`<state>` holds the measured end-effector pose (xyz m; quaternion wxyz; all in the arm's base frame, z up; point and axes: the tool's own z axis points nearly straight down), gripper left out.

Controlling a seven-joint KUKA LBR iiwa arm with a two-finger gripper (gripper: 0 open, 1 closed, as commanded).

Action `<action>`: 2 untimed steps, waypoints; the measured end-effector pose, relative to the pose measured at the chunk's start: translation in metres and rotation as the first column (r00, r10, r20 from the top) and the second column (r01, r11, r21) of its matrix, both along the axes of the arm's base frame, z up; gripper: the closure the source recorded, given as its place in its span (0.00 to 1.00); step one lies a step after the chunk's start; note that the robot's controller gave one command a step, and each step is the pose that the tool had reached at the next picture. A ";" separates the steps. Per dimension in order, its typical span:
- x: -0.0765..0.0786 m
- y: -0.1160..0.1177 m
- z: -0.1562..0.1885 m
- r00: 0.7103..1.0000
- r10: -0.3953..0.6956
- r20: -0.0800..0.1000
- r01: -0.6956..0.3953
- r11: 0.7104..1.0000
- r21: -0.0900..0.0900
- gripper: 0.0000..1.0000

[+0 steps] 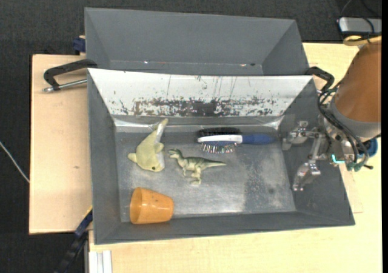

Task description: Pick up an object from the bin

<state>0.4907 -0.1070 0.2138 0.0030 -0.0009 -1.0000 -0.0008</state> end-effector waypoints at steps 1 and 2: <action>0.049 0.040 -0.030 0.982 -0.188 0.011 0.188 0.982 0.001 0.00; 0.113 0.037 -0.144 0.942 -0.336 0.016 0.336 0.942 0.002 0.00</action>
Offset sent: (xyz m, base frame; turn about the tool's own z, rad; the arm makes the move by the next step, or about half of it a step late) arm 0.0473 0.0376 -0.0302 0.1921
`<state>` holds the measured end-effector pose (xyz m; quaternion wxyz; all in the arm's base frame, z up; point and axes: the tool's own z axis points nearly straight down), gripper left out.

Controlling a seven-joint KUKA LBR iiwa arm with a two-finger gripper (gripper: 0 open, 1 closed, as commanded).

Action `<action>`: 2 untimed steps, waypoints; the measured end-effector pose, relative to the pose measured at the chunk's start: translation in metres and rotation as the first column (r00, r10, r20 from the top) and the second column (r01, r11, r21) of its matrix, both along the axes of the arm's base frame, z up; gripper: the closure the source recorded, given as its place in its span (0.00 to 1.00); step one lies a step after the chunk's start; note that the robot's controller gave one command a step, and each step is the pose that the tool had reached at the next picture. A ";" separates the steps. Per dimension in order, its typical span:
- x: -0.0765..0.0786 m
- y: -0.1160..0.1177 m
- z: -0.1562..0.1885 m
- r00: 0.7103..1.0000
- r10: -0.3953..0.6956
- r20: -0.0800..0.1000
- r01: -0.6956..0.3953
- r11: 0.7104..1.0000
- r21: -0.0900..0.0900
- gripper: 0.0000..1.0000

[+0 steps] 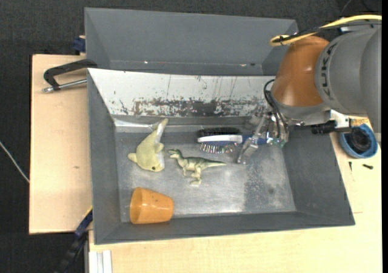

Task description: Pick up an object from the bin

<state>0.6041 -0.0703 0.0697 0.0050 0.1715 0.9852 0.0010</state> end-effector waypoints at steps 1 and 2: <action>0.001 -0.001 0.005 1.000 0.002 0.003 -0.002 1.000 -0.002 1.00; -0.017 -0.007 0.156 0.962 0.272 0.001 -0.272 0.962 -0.005 1.00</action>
Offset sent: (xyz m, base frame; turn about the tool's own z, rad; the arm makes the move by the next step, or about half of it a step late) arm 0.0000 0.0000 0.0000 0.0000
